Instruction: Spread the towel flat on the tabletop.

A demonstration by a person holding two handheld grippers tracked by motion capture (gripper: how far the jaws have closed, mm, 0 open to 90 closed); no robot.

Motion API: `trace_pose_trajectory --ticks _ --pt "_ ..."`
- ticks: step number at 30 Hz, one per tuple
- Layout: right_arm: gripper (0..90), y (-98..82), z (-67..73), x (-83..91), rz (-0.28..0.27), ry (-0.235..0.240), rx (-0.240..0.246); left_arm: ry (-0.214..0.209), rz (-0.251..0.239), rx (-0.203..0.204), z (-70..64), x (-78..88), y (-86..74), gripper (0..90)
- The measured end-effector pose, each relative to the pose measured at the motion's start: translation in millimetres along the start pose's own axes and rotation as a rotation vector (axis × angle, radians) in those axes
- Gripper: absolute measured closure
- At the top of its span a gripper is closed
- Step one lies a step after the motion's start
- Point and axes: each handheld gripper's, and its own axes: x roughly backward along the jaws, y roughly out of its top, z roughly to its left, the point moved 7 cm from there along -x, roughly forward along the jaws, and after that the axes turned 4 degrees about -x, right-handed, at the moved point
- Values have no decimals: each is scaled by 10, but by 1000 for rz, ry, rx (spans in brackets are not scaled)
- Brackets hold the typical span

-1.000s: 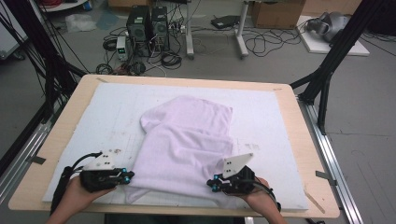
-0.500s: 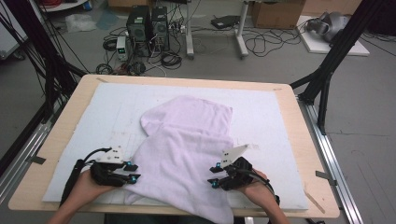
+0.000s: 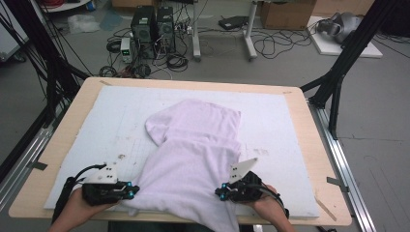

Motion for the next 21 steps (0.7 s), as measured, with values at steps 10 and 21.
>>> trace_pose_trajectory --ticks 10,21 --pt "596 206 -193 190 -42 -113 -5 130 12 9 375 -165 48 658" --pt "806 21 -512 -91 37 -140 -48 41 54 88 576 -586 26 895"
